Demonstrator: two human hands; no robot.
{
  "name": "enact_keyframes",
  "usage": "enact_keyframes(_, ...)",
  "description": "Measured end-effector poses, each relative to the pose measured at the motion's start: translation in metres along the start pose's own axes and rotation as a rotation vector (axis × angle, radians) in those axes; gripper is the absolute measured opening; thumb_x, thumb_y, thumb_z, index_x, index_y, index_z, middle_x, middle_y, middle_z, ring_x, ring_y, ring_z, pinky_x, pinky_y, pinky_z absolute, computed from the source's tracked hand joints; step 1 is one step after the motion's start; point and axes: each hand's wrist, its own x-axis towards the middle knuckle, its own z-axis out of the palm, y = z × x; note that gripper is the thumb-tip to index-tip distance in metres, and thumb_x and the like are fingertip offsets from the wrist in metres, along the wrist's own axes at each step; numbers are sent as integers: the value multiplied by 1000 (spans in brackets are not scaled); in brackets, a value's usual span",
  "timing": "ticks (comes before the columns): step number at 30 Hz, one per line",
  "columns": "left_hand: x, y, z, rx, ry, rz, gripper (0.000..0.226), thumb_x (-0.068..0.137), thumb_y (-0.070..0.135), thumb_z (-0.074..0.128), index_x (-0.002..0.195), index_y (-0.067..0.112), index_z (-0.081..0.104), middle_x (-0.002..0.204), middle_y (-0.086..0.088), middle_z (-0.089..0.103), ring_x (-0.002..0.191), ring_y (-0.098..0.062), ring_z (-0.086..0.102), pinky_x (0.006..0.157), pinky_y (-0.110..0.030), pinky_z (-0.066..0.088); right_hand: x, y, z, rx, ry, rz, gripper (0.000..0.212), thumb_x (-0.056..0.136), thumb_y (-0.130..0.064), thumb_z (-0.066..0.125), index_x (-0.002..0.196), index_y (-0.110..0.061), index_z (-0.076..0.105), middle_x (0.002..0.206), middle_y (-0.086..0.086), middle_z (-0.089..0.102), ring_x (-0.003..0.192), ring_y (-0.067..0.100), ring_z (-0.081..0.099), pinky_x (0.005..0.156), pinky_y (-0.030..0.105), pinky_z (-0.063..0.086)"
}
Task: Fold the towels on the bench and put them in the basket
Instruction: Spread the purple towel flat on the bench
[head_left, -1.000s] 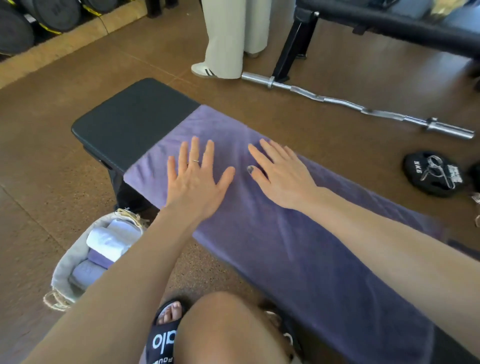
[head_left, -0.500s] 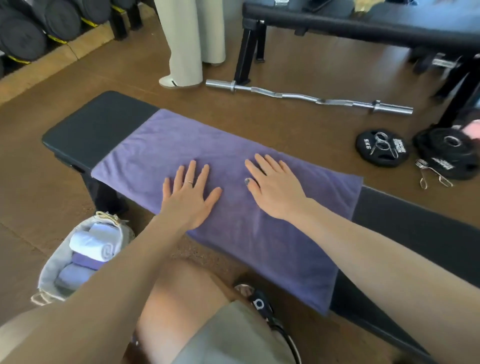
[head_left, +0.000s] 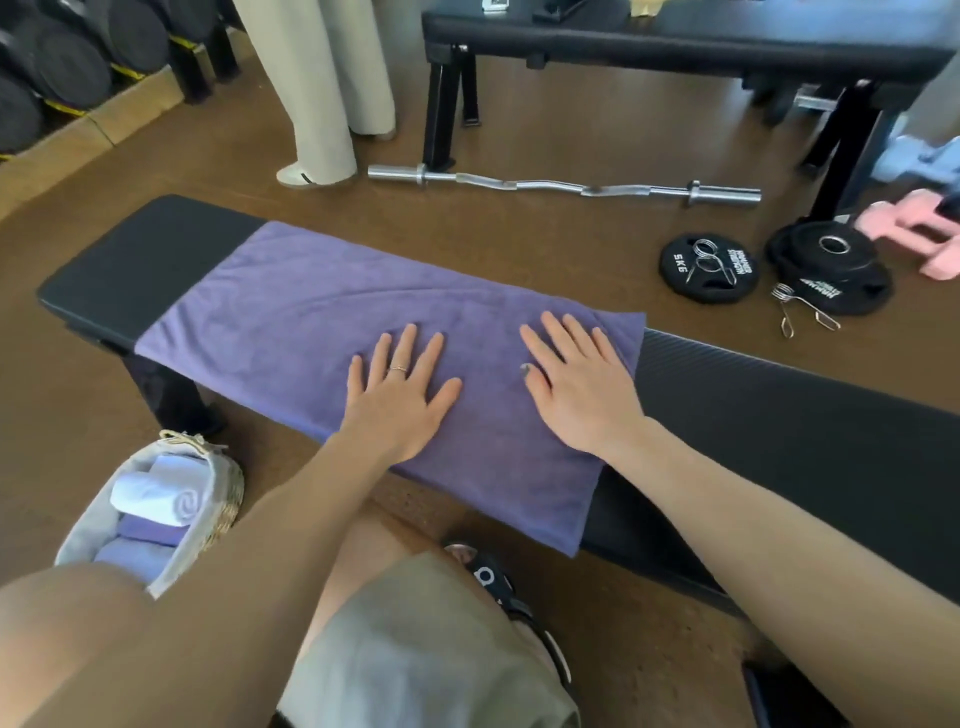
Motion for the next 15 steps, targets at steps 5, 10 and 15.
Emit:
enact_keyframes(5,0,5,-10,3,-37,-59,77,96,72,24,160,36,0,169,-1,-8,155,-29,-3,122,-56,4,-9,54,-10,-60,-8,260,63,104,-46,16,157,-14,27,161,16,29,149,35,23,123,49,18)
enact_keyframes(10,-22,76,5,38,7,265,80,93,75,17,159,37,-7,169,-3,-9,155,-27,-6,122,-56,2,15,25,-15,32,96,-7,60,101,-45,22,154,-19,37,156,13,41,144,34,35,116,50,26)
enact_keyframes(15,-23,72,18,139,50,291,87,81,81,-8,157,40,-13,168,-2,-13,155,-30,-6,121,-57,-1,12,62,-7,-51,38,185,52,103,-43,27,141,-16,49,138,17,56,127,37,50,108,49,35)
